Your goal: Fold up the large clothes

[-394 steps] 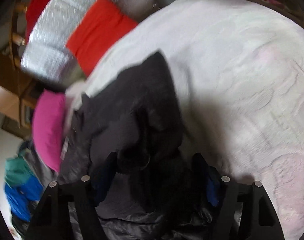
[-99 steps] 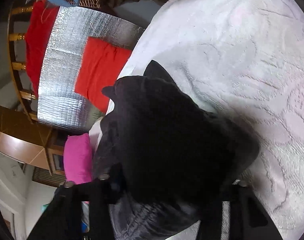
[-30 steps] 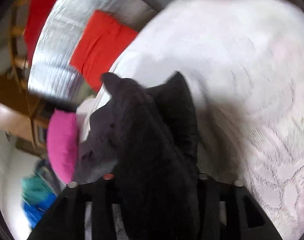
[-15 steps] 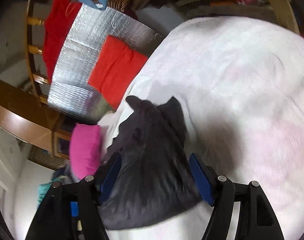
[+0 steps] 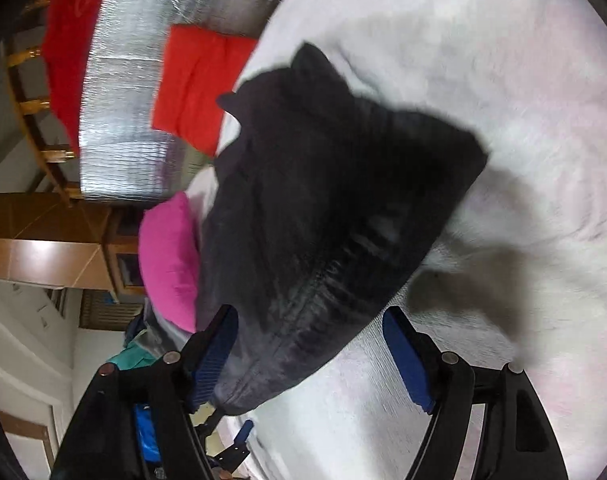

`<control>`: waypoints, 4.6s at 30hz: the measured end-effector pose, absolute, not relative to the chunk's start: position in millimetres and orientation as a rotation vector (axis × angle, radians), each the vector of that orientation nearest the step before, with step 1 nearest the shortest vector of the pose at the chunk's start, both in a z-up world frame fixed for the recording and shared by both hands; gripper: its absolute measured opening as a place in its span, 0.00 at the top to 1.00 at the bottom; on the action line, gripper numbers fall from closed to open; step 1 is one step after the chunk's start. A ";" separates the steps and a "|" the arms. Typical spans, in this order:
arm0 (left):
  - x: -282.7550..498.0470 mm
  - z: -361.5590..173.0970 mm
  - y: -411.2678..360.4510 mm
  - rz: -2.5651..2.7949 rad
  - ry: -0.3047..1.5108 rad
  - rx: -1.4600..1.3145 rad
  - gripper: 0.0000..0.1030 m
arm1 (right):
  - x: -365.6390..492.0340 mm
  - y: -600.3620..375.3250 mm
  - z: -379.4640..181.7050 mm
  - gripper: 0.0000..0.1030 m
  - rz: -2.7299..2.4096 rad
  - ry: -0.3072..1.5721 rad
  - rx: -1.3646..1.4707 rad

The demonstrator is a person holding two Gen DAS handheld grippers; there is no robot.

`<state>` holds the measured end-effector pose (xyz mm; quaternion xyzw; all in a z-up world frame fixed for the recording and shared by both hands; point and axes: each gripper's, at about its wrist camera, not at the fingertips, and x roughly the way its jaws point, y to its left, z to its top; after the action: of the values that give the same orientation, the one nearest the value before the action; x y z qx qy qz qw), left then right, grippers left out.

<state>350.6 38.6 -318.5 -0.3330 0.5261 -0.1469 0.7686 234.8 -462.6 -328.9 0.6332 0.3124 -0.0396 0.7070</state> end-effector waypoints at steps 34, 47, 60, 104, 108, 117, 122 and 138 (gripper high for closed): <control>349.7 -295.1 14.8 -0.123 0.946 -0.373 0.36 | 222.6 -484.8 -322.0 0.26 -0.250 0.622 1.361; 340.2 -286.3 0.9 -0.091 0.872 -0.171 0.35 | 233.3 -465.8 -285.1 0.63 -0.319 0.581 1.035; 340.7 -285.2 -5.3 -0.076 0.858 -0.126 0.35 | 234.9 -459.6 -310.2 0.23 -0.207 0.718 1.207; 353.5 -280.1 17.9 -0.247 0.883 -0.325 0.71 | 214.2 -438.7 -274.4 0.71 -0.252 0.610 0.934; 348.0 -278.8 21.3 -0.261 0.888 -0.330 0.71 | 206.9 -437.4 -275.6 0.71 -0.250 0.615 0.930; 321.3 -284.1 29.3 -0.263 0.884 -0.323 0.71 | 185.6 -431.6 -284.6 0.71 -0.254 0.629 0.940; 318.6 -288.0 32.9 -0.264 0.886 -0.326 0.71 | 188.5 -434.0 -290.6 0.71 -0.261 0.656 0.944; 313.6 -292.6 62.7 -0.276 0.977 -0.366 0.34 | 158.5 -453.8 -305.0 0.38 -0.233 0.669 1.124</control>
<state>313.6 62.7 -292.6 -0.1740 0.4651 -0.1315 0.8580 158.5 -453.8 -305.0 0.5216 0.3103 -0.1080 0.7874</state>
